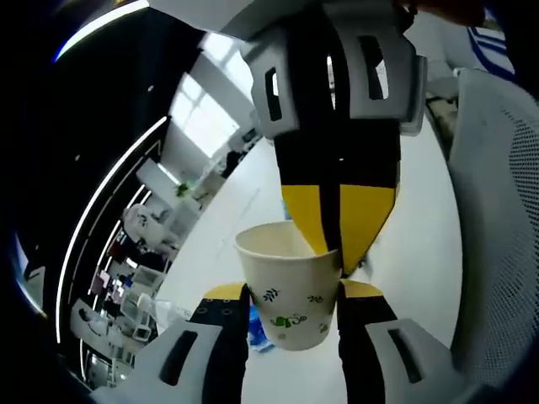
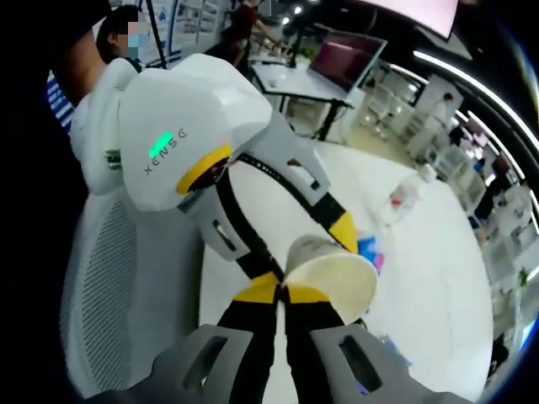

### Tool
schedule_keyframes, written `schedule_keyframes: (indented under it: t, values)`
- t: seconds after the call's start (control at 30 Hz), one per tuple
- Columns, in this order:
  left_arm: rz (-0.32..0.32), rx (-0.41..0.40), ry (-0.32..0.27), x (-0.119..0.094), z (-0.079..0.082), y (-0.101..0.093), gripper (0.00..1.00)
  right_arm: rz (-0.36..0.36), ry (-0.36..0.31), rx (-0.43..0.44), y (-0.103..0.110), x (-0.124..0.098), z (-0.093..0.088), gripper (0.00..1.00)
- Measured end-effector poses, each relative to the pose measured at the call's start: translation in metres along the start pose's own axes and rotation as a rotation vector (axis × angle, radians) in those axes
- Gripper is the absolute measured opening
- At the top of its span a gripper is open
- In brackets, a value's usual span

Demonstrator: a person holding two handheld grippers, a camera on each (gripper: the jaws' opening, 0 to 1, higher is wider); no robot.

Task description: Arrange the tabletop items into an orderly group along one side of the table until the central work area is clear of visible clutter.

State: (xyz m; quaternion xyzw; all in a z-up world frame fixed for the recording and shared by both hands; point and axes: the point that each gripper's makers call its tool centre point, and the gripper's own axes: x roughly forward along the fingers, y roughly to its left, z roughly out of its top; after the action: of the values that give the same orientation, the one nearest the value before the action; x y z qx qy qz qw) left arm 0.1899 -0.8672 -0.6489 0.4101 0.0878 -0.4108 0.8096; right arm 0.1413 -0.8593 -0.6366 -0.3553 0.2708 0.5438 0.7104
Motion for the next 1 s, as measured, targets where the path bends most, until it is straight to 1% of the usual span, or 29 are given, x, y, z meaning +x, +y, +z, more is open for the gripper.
schedule_keyframes:
  t: [0.1,0.27,0.37,0.47,0.53,0.63,0.7,0.73,0.77,0.83,0.87,0.9,1.0]
  values:
    - [0.006,-0.018,0.001,0.001,-0.001,0.001,0.38,-0.004,-0.004,0.008,-0.002,0.000,0.001,0.00]
    - [-0.005,-0.106,-0.017,0.002,-0.002,0.002,0.37,-0.005,-0.037,0.063,-0.004,-0.001,0.005,0.00]
    - [-0.004,-0.167,-0.027,0.001,-0.003,0.003,0.37,-0.002,-0.068,0.164,-0.006,-0.001,0.008,0.02]
    - [-0.001,-0.256,-0.050,0.001,-0.004,0.005,0.36,-0.018,-0.103,0.206,-0.011,-0.002,0.011,0.03]
    - [-0.002,-0.289,-0.057,0.000,-0.004,0.007,0.36,-0.028,-0.138,0.248,-0.014,-0.003,0.015,0.05]
    - [0.008,-0.309,-0.064,-0.001,-0.004,0.010,0.36,-0.045,-0.194,0.315,-0.019,-0.006,0.021,0.08]
    - [0.011,-0.337,-0.072,-0.002,-0.004,0.012,0.36,-0.080,-0.237,0.367,-0.027,-0.009,0.024,0.12]
    - [0.011,-0.350,-0.074,-0.002,-0.004,0.012,0.36,-0.097,-0.266,0.402,-0.032,-0.011,0.026,0.14]
    - [0.014,-0.372,-0.080,-0.001,-0.004,0.013,0.36,-0.099,-0.289,0.430,-0.034,-0.013,0.028,0.16]
    - [0.029,-0.394,-0.077,-0.001,-0.006,0.016,0.36,-0.106,-0.355,0.494,-0.041,-0.018,0.033,0.21]
    - [0.032,-0.395,-0.075,-0.001,-0.007,0.016,0.36,-0.111,-0.375,0.515,-0.043,-0.020,0.034,0.23]
    - [0.036,-0.400,-0.076,0.000,-0.007,0.017,0.36,-0.120,-0.397,0.529,-0.047,-0.023,0.035,0.26]
    - [0.038,-0.430,-0.089,0.000,-0.005,0.018,0.36,-0.145,-0.408,0.536,-0.052,-0.027,0.031,0.32]
